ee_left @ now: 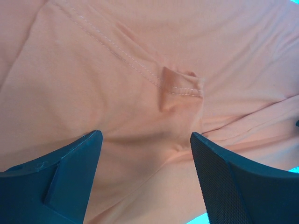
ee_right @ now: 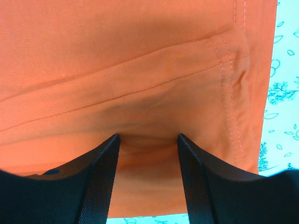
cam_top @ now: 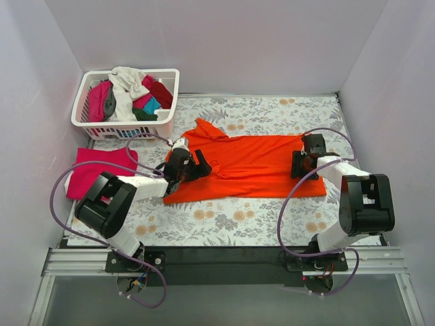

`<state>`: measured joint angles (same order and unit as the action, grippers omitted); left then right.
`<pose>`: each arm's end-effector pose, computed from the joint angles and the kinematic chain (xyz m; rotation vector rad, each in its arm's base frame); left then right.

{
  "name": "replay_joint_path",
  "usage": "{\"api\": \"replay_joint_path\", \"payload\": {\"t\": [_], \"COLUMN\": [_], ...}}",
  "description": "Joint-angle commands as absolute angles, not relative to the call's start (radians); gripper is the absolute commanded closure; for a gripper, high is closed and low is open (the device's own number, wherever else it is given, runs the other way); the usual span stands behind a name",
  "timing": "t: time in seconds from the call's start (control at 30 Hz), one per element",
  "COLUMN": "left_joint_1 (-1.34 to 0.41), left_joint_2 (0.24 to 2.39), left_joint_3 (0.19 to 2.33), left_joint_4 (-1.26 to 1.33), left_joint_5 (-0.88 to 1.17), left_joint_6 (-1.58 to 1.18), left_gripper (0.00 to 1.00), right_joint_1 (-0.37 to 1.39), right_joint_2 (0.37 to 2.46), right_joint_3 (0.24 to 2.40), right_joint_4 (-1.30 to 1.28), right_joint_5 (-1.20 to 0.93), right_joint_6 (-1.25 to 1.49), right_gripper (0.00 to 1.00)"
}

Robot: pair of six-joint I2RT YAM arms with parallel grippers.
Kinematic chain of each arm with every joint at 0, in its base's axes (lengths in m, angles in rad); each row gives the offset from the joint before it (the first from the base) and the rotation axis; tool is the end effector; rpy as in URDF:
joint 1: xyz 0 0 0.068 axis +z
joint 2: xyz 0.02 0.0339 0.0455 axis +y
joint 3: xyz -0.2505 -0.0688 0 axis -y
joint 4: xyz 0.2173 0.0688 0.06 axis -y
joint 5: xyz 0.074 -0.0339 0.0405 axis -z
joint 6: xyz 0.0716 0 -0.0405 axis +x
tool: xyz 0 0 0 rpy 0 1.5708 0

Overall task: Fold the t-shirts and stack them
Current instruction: Fold the tshirt

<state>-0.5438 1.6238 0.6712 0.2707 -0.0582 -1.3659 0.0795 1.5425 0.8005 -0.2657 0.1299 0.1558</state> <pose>0.2769 -0.1625 0.1296 -1.0028 2.2163 -0.9046 0.2909 0.0139 0.1387 0.1462 2.5631 -0.0787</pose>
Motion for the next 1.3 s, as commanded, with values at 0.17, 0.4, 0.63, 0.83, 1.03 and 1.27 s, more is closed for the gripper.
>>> {"api": "replay_joint_path", "payload": {"t": [0.17, 0.4, 0.63, 0.83, 1.03, 1.27], "left_joint_1": [-0.477, -0.482, -0.488, -0.434, -0.368, -0.367], "left_joint_2": [1.536, 1.445, 1.408, 1.482, 1.667, 1.913], "left_joint_3": [0.595, 0.603, 0.684, 0.853, 1.063, 1.307], "left_joint_4": [0.118, 0.169, 0.137, 0.092, 0.107, 0.106], "left_joint_5": [-0.083, -0.011, -0.040, -0.118, -0.101, -0.051], "left_joint_6": [-1.304, -1.246, -1.209, -1.221, -1.235, -1.207], "left_gripper": [0.28, 0.28, 0.27, 0.25, 0.26, 0.30], "right_joint_1": [0.084, 0.118, 0.120, 0.133, 0.143, 0.155], "right_joint_2": [1.669, 1.641, 1.605, 1.569, 1.430, 1.266], "right_joint_3": [0.831, 0.856, 0.844, 0.834, 0.838, 0.857], "right_joint_4": [-0.456, -0.521, -0.534, -0.551, -0.555, -0.549], "right_joint_5": [0.084, 0.129, 0.100, 0.093, 0.109, 0.078], "right_joint_6": [0.140, 0.144, 0.141, 0.137, 0.141, 0.152], "right_gripper": [0.52, 0.51, 0.50, 0.50, 0.50, 0.49]}}
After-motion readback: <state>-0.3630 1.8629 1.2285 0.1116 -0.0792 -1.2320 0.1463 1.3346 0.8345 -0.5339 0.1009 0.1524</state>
